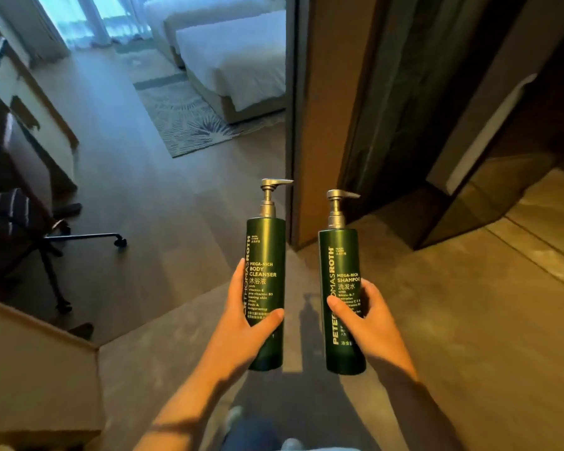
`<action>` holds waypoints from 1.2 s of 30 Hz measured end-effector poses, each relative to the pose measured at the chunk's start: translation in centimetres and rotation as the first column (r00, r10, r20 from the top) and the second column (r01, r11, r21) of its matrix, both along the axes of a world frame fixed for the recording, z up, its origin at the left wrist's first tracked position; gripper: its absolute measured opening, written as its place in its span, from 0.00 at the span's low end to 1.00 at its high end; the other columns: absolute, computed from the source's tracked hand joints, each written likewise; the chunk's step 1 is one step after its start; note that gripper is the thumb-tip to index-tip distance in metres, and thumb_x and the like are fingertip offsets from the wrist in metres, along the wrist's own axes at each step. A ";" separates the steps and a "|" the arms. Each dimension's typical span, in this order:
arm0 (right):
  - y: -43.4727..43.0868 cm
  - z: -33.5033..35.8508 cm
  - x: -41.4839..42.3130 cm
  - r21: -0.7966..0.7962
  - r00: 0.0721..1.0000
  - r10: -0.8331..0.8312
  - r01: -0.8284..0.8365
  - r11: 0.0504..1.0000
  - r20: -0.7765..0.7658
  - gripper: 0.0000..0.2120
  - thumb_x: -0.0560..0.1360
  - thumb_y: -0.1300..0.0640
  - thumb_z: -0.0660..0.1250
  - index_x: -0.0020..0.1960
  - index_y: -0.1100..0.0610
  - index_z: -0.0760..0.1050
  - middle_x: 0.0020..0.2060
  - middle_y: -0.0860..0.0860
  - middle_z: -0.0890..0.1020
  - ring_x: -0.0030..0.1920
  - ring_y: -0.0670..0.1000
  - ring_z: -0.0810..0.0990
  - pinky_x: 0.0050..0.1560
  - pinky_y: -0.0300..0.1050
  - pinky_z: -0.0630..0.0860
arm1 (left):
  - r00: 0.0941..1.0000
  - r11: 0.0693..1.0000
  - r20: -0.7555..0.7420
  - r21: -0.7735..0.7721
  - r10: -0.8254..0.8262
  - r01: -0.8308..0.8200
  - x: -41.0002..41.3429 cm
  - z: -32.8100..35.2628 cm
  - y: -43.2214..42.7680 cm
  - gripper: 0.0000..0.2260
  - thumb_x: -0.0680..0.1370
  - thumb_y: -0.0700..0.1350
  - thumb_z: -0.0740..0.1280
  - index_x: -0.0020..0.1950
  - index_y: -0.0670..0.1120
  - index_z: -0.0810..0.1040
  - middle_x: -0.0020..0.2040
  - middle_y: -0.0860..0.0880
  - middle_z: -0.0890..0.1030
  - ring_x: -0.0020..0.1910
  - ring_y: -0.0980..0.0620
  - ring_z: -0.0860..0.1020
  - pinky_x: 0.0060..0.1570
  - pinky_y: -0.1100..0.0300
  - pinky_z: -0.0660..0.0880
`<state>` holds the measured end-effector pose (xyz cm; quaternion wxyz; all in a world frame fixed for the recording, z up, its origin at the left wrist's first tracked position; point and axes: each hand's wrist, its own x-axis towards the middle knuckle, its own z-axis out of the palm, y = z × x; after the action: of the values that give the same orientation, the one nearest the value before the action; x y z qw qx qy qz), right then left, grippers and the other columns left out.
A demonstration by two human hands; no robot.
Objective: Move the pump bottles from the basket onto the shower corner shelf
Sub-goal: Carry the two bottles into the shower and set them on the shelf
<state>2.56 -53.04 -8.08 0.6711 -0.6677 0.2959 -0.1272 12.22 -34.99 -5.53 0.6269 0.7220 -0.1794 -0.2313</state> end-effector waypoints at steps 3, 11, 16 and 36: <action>-2.9 -1.1 -1.5 -0.012 0.988 -0.152 0.152 0.988 -0.011 0.23 0.68 0.48 0.73 0.60 0.42 0.70 0.46 0.40 0.82 0.44 0.40 0.82 0.40 0.34 0.75 | 0.992 0.992 -0.031 -0.011 -0.126 0.125 0.7 -0.1 -4.2 0.40 0.70 0.46 0.74 0.67 0.71 0.50 0.62 0.65 0.66 0.57 0.62 0.73 0.49 0.65 0.72; -11.8 -0.6 -1.9 -0.170 0.912 -0.409 0.398 0.902 -0.038 0.26 0.63 0.37 0.68 0.58 0.43 0.71 0.46 0.42 0.82 0.44 0.38 0.81 0.40 0.36 0.74 | 0.917 0.918 -0.053 -0.062 -0.395 0.392 4.4 -1.0 -16.6 0.39 0.72 0.35 0.69 0.73 0.62 0.55 0.67 0.54 0.70 0.61 0.58 0.73 0.60 0.58 0.73; -18.5 -0.7 0.6 -0.198 0.860 -0.510 0.497 0.845 -0.020 0.26 0.62 0.35 0.68 0.58 0.42 0.71 0.46 0.38 0.82 0.44 0.34 0.80 0.36 0.28 0.72 | 0.868 0.867 -0.016 -0.061 -0.497 0.495 8.3 -2.0 -25.3 0.39 0.73 0.37 0.70 0.72 0.65 0.54 0.66 0.55 0.71 0.61 0.55 0.73 0.57 0.56 0.75; -38.8 -1.1 -10.5 -0.047 0.501 -0.865 0.864 0.501 -0.004 0.26 0.62 0.38 0.70 0.58 0.42 0.72 0.46 0.38 0.82 0.45 0.36 0.80 0.40 0.35 0.73 | 0.632 0.632 0.012 0.033 -0.775 0.774 0.4 -4.5 -55.1 0.36 0.71 0.44 0.72 0.68 0.71 0.57 0.55 0.74 0.72 0.55 0.70 0.73 0.39 0.79 0.71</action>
<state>-7.93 -91.86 -9.21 0.5011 -0.4452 0.5961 -0.4420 12.60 -90.13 -10.00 0.4560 0.5856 -0.4768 -0.4710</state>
